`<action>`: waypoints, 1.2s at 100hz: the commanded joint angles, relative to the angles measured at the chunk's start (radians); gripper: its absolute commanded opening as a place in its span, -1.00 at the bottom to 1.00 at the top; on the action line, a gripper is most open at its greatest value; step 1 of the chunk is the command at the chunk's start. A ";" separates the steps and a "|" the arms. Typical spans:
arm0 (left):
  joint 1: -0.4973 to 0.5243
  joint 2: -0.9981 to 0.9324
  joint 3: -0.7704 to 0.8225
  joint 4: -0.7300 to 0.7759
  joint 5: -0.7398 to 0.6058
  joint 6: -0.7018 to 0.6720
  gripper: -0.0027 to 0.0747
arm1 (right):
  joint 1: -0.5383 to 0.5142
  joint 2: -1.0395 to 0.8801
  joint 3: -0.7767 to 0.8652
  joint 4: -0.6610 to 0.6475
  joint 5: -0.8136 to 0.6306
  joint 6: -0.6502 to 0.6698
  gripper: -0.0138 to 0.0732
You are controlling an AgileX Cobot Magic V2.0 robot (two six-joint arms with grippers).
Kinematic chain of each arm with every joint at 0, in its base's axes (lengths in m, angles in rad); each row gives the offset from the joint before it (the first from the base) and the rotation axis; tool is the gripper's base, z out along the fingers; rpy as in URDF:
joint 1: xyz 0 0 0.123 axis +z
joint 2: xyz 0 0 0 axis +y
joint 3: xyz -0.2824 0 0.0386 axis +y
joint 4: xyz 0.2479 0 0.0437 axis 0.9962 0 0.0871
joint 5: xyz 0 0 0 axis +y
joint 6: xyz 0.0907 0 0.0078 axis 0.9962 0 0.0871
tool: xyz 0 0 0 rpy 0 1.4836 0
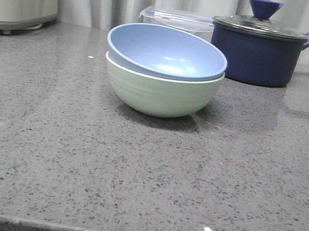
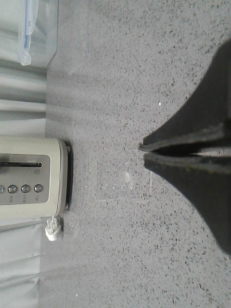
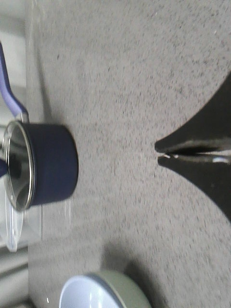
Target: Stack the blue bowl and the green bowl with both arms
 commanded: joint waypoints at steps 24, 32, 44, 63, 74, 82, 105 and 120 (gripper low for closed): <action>0.000 -0.035 0.040 -0.002 -0.076 -0.007 -0.98 | -0.054 -0.133 0.240 -0.014 -0.372 -0.007 -0.87; 0.000 -0.035 0.040 -0.002 -0.076 -0.007 -0.98 | -0.060 -0.186 0.296 -0.014 -0.390 -0.007 -0.87; 0.000 -0.035 0.040 -0.002 -0.076 -0.007 -0.98 | -0.062 -0.267 0.303 -0.035 -0.301 -0.007 -0.87; 0.000 -0.035 0.040 -0.002 -0.076 -0.007 -0.98 | -0.064 -0.281 0.304 -0.042 -0.285 -0.007 -0.87; 0.000 -0.035 0.040 -0.002 -0.076 -0.007 -0.98 | -0.064 -0.281 0.304 -0.042 -0.287 -0.007 -0.87; 0.000 -0.035 0.040 -0.002 -0.076 -0.007 -0.98 | -0.064 -0.281 0.304 -0.042 -0.280 -0.007 -0.87; 0.000 -0.035 0.040 -0.002 -0.076 -0.007 -0.98 | -0.064 -0.281 0.304 -0.042 -0.280 -0.007 -0.87; 0.000 -0.035 0.040 -0.002 -0.076 -0.007 -0.98 | -0.064 -0.281 0.304 -0.042 -0.280 -0.007 -0.87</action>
